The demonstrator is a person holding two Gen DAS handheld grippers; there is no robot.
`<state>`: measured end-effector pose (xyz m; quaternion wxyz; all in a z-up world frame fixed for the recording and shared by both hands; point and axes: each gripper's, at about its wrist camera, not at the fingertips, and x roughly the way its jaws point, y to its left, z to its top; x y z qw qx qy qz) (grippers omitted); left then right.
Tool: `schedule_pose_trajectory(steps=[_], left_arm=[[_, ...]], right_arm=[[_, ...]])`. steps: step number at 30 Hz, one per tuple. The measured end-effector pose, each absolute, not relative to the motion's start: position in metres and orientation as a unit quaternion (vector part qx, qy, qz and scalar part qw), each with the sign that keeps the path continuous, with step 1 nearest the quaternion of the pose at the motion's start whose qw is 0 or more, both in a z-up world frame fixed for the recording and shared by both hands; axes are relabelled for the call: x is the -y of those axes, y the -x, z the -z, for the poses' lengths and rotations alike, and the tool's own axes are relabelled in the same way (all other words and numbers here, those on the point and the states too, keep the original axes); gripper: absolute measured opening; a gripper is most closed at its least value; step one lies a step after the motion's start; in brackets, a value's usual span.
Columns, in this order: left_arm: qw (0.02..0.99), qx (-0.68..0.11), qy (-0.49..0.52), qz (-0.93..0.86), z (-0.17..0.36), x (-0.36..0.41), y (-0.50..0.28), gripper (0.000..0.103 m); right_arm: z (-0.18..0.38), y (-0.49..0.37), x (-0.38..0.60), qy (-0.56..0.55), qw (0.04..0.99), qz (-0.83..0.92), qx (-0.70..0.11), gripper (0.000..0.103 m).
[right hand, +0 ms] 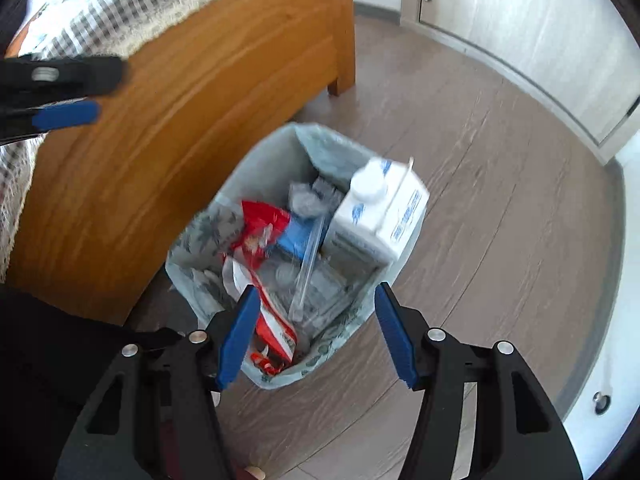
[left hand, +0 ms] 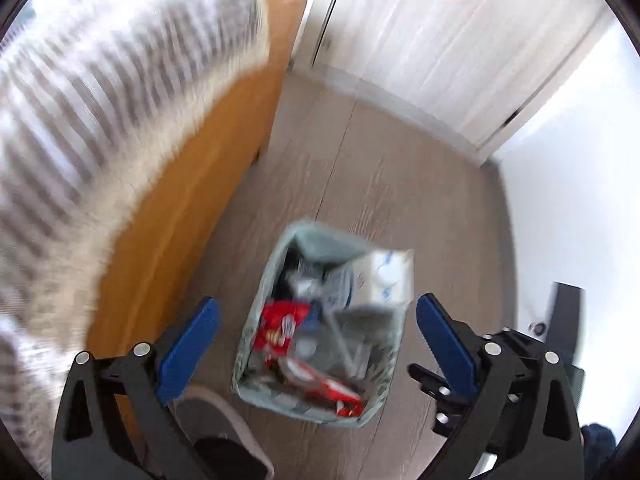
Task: Collect trash
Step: 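Swing both tools back toward the bed, then grasp the clear Santa-printed bottle with the right gripper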
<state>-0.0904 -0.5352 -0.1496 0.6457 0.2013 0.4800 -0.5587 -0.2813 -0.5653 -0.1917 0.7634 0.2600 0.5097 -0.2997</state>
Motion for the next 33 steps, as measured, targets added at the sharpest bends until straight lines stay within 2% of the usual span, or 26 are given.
schedule_pose_trajectory(steps=[8, 16, 18, 25, 29, 33], left_arm=[[0.712, -0.392, -0.093, 0.575, 0.05, 0.432, 0.06, 0.095], [0.82, -0.321, -0.036, 0.473, 0.002, 0.299, -0.013, 0.095], [0.841, -0.304, -0.025, 0.446, -0.007, 0.261, -0.031, 0.095], [0.925, -0.278, -0.002, 0.26, -0.02, 0.13, -0.112, 0.095], [0.95, -0.297, -0.022, 0.097, -0.013, 0.065, -0.157, 0.095], [0.941, -0.334, 0.026, 0.04, 0.0, 0.0, -0.195, 0.095]], right_arm=[[0.103, 0.232, 0.554, -0.163, 0.826, 0.317, -0.436, 0.058], [0.025, 0.15, 0.496, -0.092, 0.895, 0.248, -0.358, 0.062], [0.009, 0.122, 0.476, -0.086, 0.911, 0.22, -0.338, 0.066], [-0.028, 0.012, 0.39, -0.054, 0.943, 0.101, -0.314, 0.071], [-0.03, -0.053, 0.335, -0.022, 0.941, 0.042, -0.335, 0.072], [-0.019, -0.107, 0.286, 0.005, 0.934, -0.006, -0.356, 0.072]])
